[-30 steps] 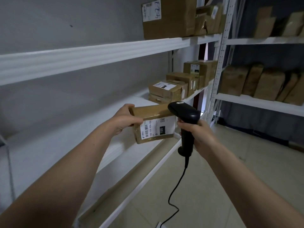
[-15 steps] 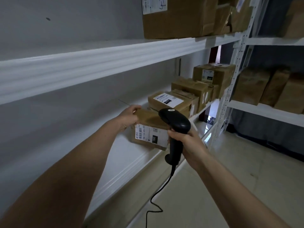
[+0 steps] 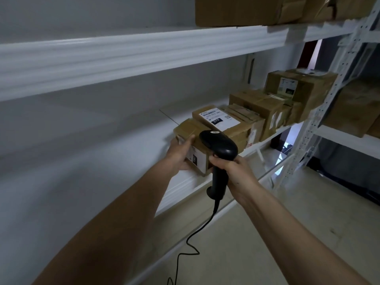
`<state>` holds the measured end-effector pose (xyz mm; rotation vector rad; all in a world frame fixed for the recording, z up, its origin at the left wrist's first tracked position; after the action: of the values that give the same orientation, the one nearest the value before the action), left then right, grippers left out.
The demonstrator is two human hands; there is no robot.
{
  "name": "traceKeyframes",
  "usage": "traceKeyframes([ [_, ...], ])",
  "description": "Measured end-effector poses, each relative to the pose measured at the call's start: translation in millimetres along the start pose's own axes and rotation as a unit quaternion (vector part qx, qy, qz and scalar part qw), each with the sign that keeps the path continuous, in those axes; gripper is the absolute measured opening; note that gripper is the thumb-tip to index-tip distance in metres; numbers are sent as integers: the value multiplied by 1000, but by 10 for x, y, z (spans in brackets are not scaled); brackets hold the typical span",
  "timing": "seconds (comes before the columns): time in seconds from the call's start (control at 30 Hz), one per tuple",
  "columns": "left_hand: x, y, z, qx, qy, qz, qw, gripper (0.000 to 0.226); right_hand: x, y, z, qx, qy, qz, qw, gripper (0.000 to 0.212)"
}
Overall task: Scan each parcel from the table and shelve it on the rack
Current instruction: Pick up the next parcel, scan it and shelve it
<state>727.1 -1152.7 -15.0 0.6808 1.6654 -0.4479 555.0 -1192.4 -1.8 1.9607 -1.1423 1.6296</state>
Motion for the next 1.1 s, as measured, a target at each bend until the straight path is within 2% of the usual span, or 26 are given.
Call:
traceKeyframes([
  [0.27, -33, -140, 10, 0, 6, -50, 999, 47, 51, 138, 42, 16, 0, -1, 1000, 25],
  [0.37, 43, -35, -33, -33, 6, -3, 999, 45, 19, 128, 21, 27, -3, -11, 1000, 25],
  [0.47, 139, 188, -136, -90, -33, 82, 992, 30, -34, 5, -18, 51, -12, -13, 999, 20],
  [0.53, 189, 402, -256, -111, -83, 212, 967, 27, -94, -150, -60, 73, -28, -11, 997, 26],
  [0.63, 248, 740, -508, -135, -106, 433, 885, 30, -223, -458, -186, 117, -52, -13, 992, 26],
  [0.7, 293, 982, -721, -157, -94, 506, 843, 26, -331, -699, -311, 153, -64, -19, 986, 21],
  [0.73, 321, 1103, -842, -167, -92, 519, 833, 23, -387, -819, -381, 169, -70, -24, 983, 18],
  [0.8, 400, 1352, -1124, -181, -89, 518, 831, 20, -512, -1065, -539, 199, -84, -35, 976, 16],
  [0.9, 540, 1696, -1607, -173, -81, 496, 847, 22, -734, -1448, -806, 248, -104, -47, 962, 16],
  [1.0, 739, 2043, -2105, -167, -55, 499, 849, 10, -976, -1842, -1130, 290, -109, -65, 949, 14],
  [1.1, 1022, 2465, -2647, -175, -30, 493, 852, 14, -1262, -2258, -1542, 322, -126, -73, 936, 12],
])
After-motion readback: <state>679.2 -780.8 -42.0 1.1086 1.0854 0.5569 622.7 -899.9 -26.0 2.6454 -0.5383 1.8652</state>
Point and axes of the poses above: each hand's wrist, its own z-axis towards the middle knuckle, its own y-axis out of the back of the hand, x = y × z, the point moved 3 cm from there along z, towards the middle knuckle, and after that the axes turned 6 degrees about -y, right-handed, at the moved point
